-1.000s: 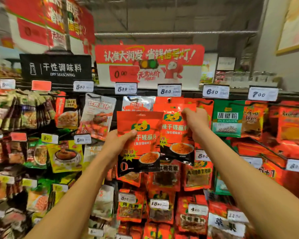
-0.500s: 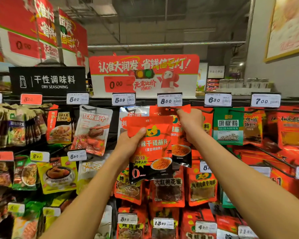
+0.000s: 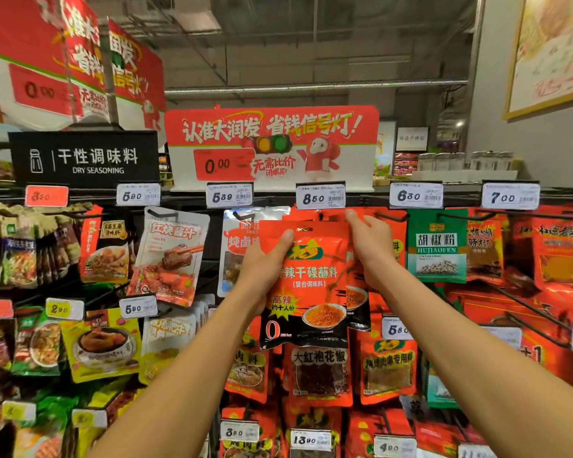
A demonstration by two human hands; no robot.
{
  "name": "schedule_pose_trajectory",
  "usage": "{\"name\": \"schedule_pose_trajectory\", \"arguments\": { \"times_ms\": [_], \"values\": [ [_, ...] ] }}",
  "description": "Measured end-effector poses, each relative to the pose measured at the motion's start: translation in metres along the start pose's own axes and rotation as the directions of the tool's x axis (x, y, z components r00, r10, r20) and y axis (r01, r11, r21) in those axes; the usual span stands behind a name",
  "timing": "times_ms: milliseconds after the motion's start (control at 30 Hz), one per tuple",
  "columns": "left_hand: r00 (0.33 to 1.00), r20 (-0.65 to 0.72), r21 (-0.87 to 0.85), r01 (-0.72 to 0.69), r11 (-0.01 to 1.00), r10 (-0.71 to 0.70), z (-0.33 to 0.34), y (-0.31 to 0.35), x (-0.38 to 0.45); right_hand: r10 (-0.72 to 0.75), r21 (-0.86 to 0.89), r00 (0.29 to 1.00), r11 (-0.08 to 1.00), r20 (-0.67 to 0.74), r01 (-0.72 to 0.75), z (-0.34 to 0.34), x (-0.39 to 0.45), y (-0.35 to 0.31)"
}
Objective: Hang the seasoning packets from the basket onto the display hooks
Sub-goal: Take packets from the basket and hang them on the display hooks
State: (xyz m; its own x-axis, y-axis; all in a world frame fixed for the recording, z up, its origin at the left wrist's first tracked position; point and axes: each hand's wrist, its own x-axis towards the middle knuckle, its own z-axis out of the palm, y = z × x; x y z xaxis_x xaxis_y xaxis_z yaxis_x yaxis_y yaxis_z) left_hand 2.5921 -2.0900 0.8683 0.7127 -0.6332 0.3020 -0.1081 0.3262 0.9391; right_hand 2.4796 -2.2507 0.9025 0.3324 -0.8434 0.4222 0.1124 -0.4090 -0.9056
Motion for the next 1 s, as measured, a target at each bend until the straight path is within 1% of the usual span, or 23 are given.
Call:
{"name": "schedule_pose_trajectory", "arguments": {
  "times_ms": [33,67,100,200,300,400,500,600,767,833,900,967,1000],
  "values": [
    [1.0,0.001,0.011,0.01,1.0,-0.01,0.007,0.001,0.002,0.014,0.11,1.0,0.994,0.024,-0.017,-0.003,-0.003,0.003],
    [1.0,-0.007,0.016,0.024,1.0,-0.023,0.014,0.002,0.004,0.019,0.183,0.999,0.983,0.043,-0.027,-0.006,-0.005,0.007],
    [0.999,-0.021,0.012,0.036,0.999,-0.036,0.02,0.003,0.007,0.012,0.2,0.998,0.98,0.062,-0.024,-0.008,-0.008,0.01],
    [0.995,-0.06,-0.007,0.074,0.997,-0.074,0.036,0.008,0.016,-0.047,0.068,0.996,0.997,0.077,0.042,-0.008,-0.009,0.016],
    [0.99,-0.075,0.03,0.126,0.992,-0.123,0.044,0.014,0.024,-0.067,0.009,0.998,0.998,0.014,0.066,-0.005,-0.006,0.011],
    [0.989,-0.097,0.048,0.118,0.992,-0.113,0.047,0.017,0.03,-0.088,-0.097,0.995,0.992,-0.049,0.083,-0.003,-0.003,0.003],
    [0.988,-0.122,0.036,0.1,0.994,-0.095,0.046,0.016,0.033,-0.093,-0.127,0.993,0.988,-0.067,0.084,0.001,-0.001,-0.001],
    [0.986,-0.131,0.03,0.104,0.994,-0.099,0.047,0.018,0.034,-0.131,-0.18,0.986,0.977,-0.104,0.111,0.003,0.001,-0.003],
    [0.979,-0.167,0.043,0.123,0.991,-0.114,0.046,0.021,0.042,-0.144,-0.274,0.985,0.955,-0.098,0.112,0.004,0.004,-0.008],
    [0.979,-0.167,0.075,0.131,0.988,-0.118,0.043,0.018,0.04,-0.136,-0.277,0.988,0.954,-0.075,0.111,0.004,0.004,-0.005],
    [0.984,-0.163,0.119,0.088,0.989,-0.068,0.04,0.012,0.038,-0.12,-0.235,0.992,0.966,-0.03,0.109,0.001,-0.001,-0.002],
    [0.983,-0.168,0.235,-0.029,0.972,0.07,0.034,0.003,0.03,-0.084,-0.154,0.995,0.984,0.048,0.091,-0.006,-0.009,0.007],
    [0.975,-0.16,0.332,-0.095,0.939,0.156,0.028,-0.004,0.026,-0.068,-0.124,0.993,0.989,0.101,0.08,-0.011,-0.014,0.014]
  ]
}}
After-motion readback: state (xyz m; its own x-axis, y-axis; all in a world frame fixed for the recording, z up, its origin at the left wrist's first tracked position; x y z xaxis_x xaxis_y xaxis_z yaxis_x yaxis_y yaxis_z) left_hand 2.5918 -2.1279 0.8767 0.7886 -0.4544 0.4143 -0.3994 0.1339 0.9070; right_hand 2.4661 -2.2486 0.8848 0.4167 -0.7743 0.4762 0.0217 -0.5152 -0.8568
